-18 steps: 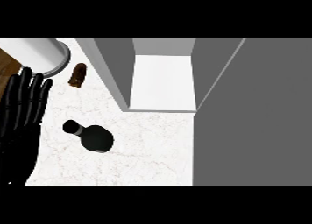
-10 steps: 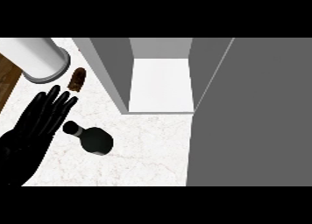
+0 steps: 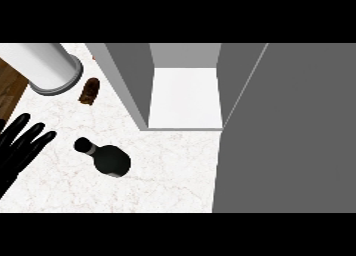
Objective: Pick up the wine, place it into the cabinet and close the cabinet
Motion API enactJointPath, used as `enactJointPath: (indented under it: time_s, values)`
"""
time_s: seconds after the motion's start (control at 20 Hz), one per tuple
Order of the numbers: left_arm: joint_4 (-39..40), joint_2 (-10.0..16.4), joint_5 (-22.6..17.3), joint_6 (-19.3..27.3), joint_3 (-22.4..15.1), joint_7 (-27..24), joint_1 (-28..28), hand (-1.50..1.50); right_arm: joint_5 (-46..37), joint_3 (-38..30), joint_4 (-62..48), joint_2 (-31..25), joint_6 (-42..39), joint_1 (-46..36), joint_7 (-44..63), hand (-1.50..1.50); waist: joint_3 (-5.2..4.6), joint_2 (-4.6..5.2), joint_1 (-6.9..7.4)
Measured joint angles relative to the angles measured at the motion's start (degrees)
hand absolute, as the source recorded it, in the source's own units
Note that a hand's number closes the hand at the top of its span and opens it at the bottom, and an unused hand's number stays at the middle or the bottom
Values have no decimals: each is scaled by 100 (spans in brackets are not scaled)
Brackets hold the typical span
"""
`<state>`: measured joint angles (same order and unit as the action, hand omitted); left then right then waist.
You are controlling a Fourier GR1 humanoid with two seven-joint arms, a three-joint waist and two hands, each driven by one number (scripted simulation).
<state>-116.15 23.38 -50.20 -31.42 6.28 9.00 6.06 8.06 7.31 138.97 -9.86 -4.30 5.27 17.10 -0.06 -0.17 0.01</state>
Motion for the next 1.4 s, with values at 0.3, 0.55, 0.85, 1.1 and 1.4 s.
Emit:
enactJointPath:
  time_s: [0.3,0.55,0.85,1.1,1.4]
  values:
    - [-516,472,-1080,204,444,616,204,-150,-42,44,177,-43,335,-711,993,-150,3,-1,26]
    - [-781,710,-1572,532,727,1037,128,-150,-72,-72,240,-103,637,-1451,1830,-150,3,0,20]
    - [-828,611,-1427,861,654,1300,-135,-150,-114,-161,298,-158,888,-2097,2537,-150,4,1,-17]
    - [-840,457,-1166,940,599,1434,-192,-150,-145,-323,333,-220,1025,-2498,2977,-150,5,1,-26]
    - [-545,207,-758,1058,470,1458,-477,-150,-175,-489,338,-324,1098,-2944,3437,-150,4,3,-35]
